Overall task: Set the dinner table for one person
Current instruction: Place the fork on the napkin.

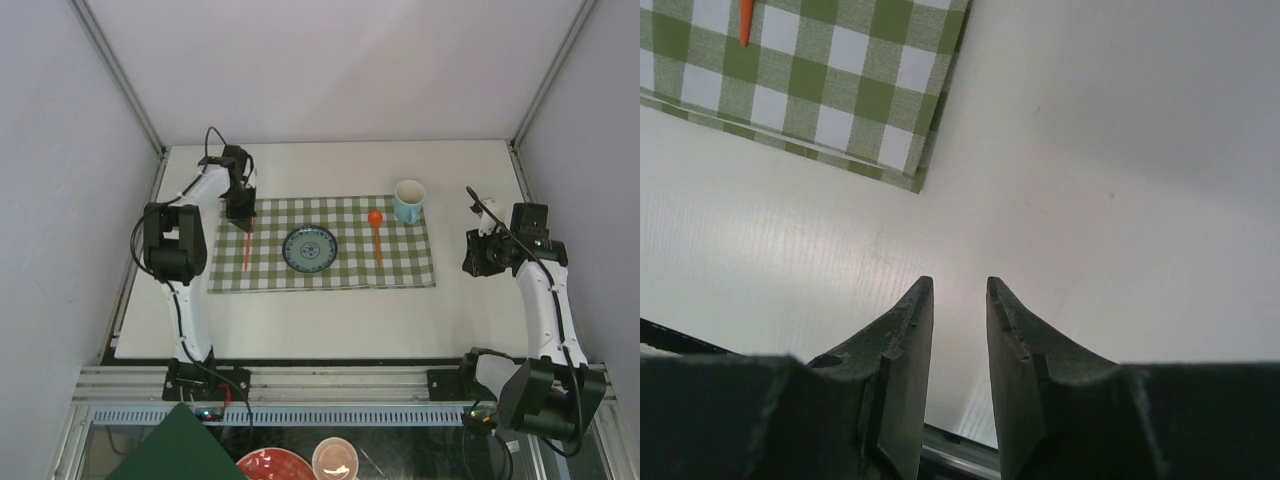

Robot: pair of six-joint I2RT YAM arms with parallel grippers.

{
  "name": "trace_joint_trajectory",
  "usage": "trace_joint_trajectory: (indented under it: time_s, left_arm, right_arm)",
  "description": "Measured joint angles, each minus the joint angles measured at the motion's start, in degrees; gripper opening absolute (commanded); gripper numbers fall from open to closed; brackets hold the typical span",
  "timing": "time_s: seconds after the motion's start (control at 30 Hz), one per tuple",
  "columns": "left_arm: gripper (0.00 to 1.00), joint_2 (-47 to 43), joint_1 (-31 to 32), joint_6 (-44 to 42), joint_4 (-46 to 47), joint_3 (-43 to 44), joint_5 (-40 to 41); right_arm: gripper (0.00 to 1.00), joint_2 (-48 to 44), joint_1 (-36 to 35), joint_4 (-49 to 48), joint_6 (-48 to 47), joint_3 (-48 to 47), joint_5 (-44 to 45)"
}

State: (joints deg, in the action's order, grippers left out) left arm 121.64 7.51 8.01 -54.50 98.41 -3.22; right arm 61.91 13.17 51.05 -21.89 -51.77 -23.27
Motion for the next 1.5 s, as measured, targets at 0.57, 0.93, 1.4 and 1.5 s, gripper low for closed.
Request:
trace_joint_trajectory:
  time_s: [0.57,0.93,1.4,1.5]
  left_arm:
    - [0.00,0.0,0.6,2.1,2.9,-2.9,-0.7]
    - [0.23,0.1,0.6,2.2,4.7,-5.4,-1.1]
    - [1.00,-1.5,0.9,1.4,3.3,-5.3,-1.2]
    - [1.00,-4.5,0.5,0.5,-0.2,-3.7,-1.4]
  right_arm:
    - [0.29,-0.2,0.3,0.0,0.0,0.0,0.0]
    - [0.29,-0.2,0.3,0.0,0.0,0.0,-0.1]
    - [0.31,-0.2,0.5,0.0,-0.1,0.0,-0.8]
    - [0.35,-0.4,0.8,0.0,-0.1,0.0,-0.9]
